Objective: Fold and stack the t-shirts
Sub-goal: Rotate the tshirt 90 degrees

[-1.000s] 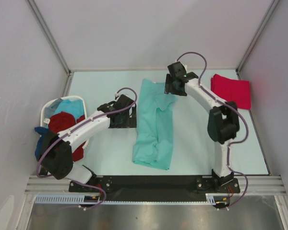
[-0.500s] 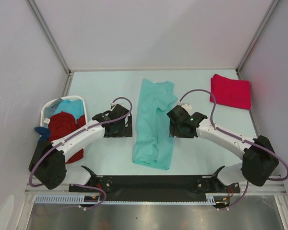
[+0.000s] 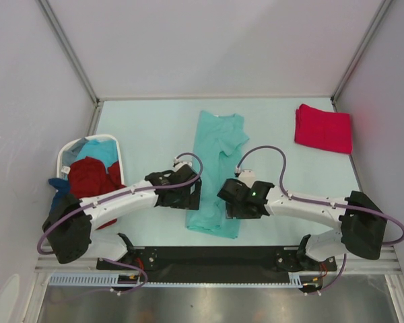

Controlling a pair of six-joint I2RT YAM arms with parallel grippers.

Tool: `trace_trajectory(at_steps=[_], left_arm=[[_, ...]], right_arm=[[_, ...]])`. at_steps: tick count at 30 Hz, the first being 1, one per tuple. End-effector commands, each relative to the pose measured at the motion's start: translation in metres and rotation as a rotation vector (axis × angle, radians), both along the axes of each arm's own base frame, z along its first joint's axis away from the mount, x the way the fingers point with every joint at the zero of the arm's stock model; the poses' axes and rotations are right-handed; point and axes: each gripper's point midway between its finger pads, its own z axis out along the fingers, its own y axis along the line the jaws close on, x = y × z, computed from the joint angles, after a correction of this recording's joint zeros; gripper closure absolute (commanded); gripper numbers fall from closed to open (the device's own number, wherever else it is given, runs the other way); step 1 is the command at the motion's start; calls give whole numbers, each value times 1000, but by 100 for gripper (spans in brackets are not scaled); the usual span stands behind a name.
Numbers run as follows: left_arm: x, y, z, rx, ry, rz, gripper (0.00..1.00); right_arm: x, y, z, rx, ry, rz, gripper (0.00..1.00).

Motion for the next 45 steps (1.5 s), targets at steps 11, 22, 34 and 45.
trace_trajectory(at_steps=[11,22,34,45], left_arm=[[-39,-5,-27,6,65,8,7],[-48,-5,-34,25,86,3,7],[-60,-7,-37,25,97,-10,10],[-61,-20,-36,30,95,-41,10]], right_arm=[[-42,11,-25,6,23,-19,32],[-49,17,-39,-5,44,13,49],[-54,1,-36,-34,42,-5,100],[-68,-36,-43,-81,71,-89,100]])
